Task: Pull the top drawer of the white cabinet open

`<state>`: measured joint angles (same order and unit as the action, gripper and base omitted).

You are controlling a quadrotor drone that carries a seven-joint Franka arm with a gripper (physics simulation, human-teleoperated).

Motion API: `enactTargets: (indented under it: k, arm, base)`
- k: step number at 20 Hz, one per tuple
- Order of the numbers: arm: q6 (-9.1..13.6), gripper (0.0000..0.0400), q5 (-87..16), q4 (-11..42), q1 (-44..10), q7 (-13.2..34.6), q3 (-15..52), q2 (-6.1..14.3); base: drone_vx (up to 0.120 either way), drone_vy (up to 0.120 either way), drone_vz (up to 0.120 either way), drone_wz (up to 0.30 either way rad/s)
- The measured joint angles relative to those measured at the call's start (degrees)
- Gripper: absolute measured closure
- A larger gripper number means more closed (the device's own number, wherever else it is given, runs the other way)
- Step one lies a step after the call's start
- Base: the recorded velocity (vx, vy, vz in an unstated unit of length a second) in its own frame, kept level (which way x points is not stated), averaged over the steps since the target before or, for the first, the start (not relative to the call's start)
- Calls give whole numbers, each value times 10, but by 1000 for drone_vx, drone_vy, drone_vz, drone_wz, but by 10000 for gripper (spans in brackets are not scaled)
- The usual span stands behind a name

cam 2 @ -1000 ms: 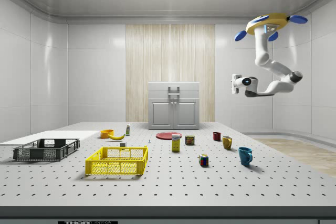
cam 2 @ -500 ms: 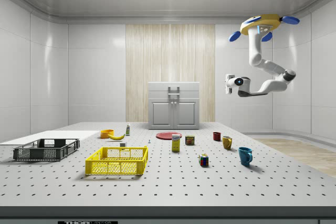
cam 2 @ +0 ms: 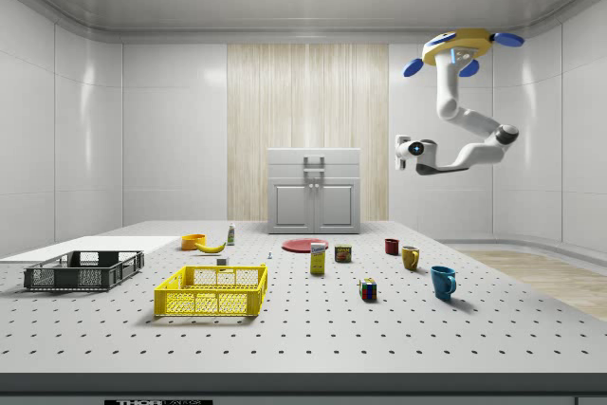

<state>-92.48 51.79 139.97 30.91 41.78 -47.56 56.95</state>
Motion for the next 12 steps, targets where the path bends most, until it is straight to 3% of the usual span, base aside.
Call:
enactTargets:
  k: [12]
  arm:
    - [-23,95,-19,3,25,16,-9,25]
  base:
    - [120,0,0,0]
